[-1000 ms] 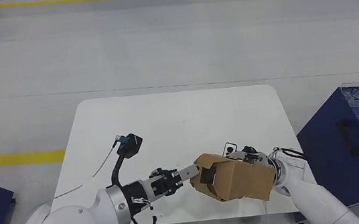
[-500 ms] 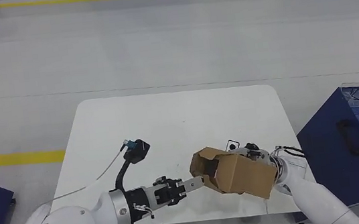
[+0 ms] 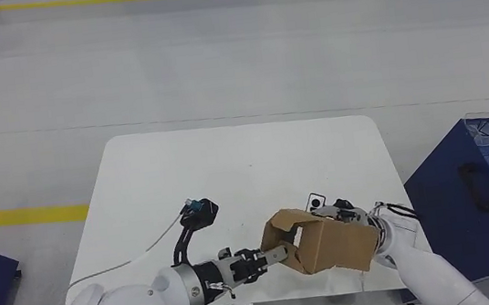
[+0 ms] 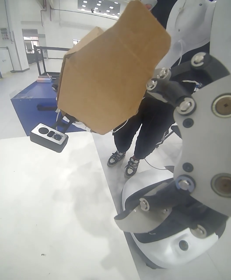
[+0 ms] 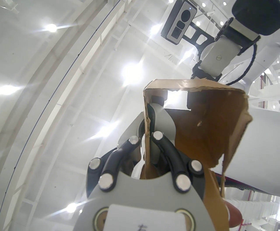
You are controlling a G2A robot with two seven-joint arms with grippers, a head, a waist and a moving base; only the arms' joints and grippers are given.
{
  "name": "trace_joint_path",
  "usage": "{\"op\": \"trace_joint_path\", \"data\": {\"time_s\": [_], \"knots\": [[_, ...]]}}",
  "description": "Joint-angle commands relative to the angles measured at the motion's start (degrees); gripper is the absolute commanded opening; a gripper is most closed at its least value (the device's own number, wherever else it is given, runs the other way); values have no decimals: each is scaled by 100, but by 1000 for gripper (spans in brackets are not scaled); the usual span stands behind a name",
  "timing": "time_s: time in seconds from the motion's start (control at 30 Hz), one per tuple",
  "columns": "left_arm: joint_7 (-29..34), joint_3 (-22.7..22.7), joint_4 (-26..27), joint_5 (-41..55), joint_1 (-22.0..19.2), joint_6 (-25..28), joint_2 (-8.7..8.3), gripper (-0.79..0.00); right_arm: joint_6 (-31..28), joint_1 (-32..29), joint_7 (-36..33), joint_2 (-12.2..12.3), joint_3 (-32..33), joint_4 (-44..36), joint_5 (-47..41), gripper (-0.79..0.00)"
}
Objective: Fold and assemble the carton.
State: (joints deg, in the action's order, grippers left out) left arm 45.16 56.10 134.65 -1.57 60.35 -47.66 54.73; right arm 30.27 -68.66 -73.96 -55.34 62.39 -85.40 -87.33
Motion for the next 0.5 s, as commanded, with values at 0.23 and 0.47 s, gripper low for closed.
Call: {"op": "trace_joint_path", "data": {"time_s": [0.23,0.47], "knots": [[-641,419,0,724,43,182,92,0,-145,-12,-104,-38,102,52,235,-785],[-1002,492,0,872,91,480,137,0,-129,-85,-134,-70,64,-17,367,-785]]}}
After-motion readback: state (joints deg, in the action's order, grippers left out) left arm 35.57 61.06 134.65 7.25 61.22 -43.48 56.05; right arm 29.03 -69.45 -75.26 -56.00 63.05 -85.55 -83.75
